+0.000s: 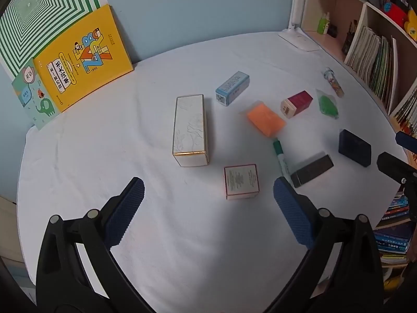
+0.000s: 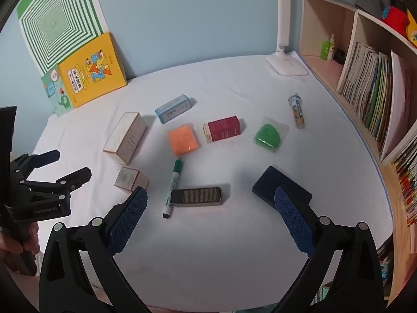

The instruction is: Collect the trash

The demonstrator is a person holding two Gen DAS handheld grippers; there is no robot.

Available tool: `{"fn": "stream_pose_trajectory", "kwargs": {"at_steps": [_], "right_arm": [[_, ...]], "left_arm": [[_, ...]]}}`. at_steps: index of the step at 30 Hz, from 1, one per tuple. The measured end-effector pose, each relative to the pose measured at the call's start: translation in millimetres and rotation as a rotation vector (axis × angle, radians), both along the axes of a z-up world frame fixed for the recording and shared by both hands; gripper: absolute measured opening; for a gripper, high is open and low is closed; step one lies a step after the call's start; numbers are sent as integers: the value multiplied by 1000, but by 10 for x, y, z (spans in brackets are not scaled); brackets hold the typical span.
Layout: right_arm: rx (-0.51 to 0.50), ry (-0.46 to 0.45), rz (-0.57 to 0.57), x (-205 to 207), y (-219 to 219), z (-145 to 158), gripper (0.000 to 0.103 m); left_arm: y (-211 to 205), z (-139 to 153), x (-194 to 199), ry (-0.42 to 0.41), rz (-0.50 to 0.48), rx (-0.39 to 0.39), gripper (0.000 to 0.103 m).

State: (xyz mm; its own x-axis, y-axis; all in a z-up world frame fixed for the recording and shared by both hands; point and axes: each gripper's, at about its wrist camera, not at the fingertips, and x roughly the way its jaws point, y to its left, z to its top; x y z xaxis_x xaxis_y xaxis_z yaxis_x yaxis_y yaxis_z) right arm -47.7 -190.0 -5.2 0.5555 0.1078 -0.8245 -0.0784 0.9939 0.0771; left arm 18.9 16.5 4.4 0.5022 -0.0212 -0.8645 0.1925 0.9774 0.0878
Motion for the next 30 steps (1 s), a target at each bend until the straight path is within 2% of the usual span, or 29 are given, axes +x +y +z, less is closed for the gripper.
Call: {"fn": "stream_pose_trajectory", "kwargs": {"at_steps": [9,30], "right_arm": [[-3,6,17,183,39,-25,97],[-4,7,57,268,100,-107,97]], "left_arm": [[53,-56,111,10,21,-5,97],[101,-83,159,16,44,9,97]]}}
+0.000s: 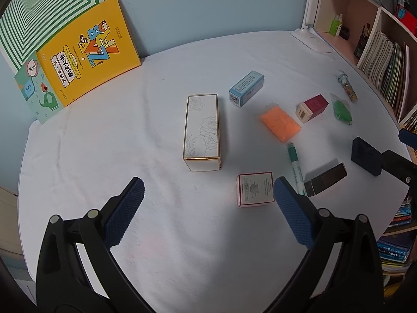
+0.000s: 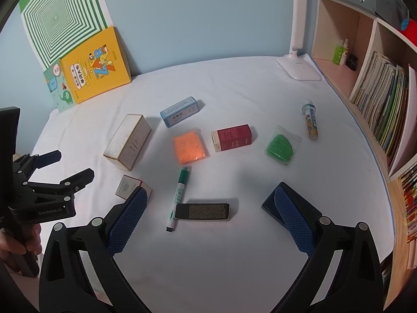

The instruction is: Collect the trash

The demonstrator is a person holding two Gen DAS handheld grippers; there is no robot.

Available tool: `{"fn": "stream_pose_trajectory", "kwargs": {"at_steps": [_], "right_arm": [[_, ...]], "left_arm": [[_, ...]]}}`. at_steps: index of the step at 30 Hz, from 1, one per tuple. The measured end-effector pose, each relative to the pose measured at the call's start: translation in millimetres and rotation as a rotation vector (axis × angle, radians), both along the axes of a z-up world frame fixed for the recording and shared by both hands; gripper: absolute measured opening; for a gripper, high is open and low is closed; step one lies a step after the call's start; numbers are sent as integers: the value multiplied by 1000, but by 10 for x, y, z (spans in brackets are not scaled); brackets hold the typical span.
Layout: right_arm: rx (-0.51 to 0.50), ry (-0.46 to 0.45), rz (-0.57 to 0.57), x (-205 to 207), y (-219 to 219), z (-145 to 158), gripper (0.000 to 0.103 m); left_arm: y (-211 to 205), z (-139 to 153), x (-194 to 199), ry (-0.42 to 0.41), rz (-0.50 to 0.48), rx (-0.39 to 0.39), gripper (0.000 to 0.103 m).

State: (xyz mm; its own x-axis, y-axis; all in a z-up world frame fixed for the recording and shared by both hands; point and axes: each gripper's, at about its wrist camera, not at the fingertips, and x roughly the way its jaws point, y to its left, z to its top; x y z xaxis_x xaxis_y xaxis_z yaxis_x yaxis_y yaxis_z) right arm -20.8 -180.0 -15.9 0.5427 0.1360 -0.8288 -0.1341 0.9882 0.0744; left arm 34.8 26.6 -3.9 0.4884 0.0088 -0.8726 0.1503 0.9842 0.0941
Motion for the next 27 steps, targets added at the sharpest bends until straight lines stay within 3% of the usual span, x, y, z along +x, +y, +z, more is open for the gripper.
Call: {"fn": "stream_pose_trajectory", "kwargs": {"at_steps": [27], "right_arm": [[-1,-3,9,13,38,6,97]], "left_arm": [[-1,7,17,0,7,-7,97]]}}
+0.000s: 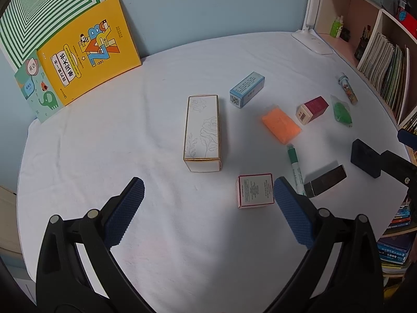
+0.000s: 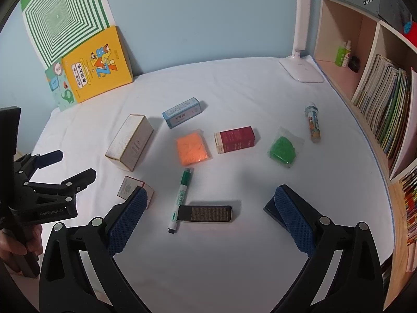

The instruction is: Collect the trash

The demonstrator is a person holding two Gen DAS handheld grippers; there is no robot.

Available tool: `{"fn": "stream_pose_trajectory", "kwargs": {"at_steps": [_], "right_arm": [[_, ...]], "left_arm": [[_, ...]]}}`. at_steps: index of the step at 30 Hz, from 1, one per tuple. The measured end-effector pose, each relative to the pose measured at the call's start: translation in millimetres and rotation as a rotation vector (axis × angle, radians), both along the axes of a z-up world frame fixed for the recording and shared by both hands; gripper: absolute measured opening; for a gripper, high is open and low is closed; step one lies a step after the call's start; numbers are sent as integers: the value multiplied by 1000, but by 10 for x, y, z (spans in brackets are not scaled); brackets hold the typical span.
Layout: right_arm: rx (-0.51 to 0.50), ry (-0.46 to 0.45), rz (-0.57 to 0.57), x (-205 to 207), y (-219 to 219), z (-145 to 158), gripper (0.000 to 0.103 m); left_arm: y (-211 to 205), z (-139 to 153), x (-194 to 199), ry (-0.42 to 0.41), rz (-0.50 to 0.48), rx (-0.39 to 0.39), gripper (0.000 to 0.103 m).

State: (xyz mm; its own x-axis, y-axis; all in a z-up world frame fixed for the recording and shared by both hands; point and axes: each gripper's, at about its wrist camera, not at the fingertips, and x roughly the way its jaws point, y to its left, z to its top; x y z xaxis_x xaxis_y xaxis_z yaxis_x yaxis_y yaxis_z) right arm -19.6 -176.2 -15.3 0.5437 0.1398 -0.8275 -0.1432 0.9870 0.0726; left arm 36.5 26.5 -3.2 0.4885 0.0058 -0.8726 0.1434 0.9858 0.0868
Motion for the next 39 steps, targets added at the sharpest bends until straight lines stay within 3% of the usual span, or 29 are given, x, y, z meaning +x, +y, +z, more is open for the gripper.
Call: {"fn": "stream_pose_trajectory", "kwargs": {"at_steps": [39], "right_arm": [[-1,1,4,0,18,-4,97]], "left_arm": [[26,-20,7,9,-3,1,97]]}}
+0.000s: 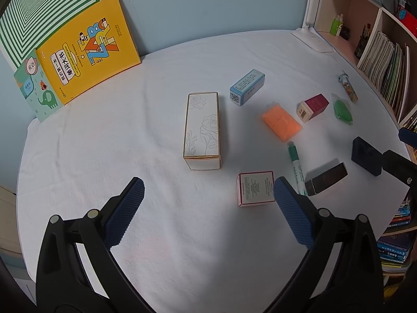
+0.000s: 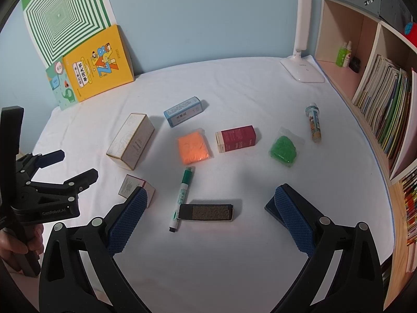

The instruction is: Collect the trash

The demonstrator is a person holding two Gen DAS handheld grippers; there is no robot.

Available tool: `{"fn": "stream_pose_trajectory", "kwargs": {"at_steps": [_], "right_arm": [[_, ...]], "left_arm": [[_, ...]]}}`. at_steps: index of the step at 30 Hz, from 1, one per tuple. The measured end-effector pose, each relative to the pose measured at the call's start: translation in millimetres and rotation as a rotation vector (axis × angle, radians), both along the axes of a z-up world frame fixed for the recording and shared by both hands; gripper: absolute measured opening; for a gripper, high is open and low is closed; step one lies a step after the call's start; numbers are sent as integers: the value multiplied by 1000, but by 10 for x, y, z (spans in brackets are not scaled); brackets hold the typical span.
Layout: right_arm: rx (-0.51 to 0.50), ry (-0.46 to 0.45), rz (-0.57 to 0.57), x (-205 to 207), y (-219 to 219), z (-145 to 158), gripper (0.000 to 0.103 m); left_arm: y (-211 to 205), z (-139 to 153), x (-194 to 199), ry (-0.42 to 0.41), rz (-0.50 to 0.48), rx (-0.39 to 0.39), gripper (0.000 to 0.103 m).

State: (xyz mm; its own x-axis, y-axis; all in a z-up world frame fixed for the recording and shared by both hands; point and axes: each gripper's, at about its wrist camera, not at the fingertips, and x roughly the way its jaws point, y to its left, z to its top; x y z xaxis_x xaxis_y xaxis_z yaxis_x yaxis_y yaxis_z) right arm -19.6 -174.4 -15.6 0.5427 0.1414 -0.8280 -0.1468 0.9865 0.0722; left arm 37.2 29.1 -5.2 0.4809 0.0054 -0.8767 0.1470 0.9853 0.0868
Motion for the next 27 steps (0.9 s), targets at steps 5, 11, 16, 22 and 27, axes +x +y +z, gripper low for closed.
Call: {"fn": "stream_pose_trajectory", "kwargs": {"at_steps": [5,11,16,22,27], "right_arm": [[-3,0,3,-23,15,-8,97],[-5,8,7,-32,25,-17,97],[-5,8,7,-34,26,-19,97],[-4,8,8,-33,25,-21,97],[-16,12,20,17,35,-47,97]], "left_arm": [[-4,-1,-2,0,1,1,97],[-11,-16,0,5,0,-2,97],[-6,-21,-3,4,-1,-3,97],[-5,-27,-6,3,0,-5,97],[-16,-77,63,12,-9,0,97]]}}
